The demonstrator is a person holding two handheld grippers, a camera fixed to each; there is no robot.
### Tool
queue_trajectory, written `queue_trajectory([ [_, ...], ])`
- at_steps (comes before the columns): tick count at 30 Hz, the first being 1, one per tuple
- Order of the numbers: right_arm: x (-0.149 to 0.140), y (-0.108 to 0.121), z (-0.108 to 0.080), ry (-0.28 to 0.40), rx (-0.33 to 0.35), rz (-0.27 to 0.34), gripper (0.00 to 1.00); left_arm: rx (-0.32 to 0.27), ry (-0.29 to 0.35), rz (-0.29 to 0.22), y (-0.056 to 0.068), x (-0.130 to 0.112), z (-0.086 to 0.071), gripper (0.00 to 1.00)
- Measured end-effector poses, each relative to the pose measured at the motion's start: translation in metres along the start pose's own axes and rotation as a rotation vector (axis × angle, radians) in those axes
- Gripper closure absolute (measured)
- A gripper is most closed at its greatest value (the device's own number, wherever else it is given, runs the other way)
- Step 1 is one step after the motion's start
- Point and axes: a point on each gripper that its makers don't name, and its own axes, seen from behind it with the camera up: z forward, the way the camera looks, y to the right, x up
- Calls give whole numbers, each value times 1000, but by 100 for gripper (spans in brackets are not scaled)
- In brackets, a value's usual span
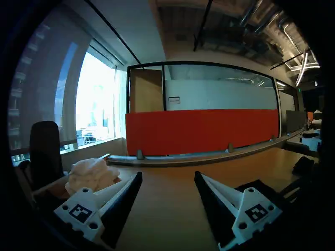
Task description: Fold towel
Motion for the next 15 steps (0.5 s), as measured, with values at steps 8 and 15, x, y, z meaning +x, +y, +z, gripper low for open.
queue_trajectory([
  [8,58,-1,-8,-8,-2,24,1,-16,4,19,0,58,-7,8],
  [15,97,-6,-13,-10,18,39,1,-33,-22,30,0,88,-11,8],
])
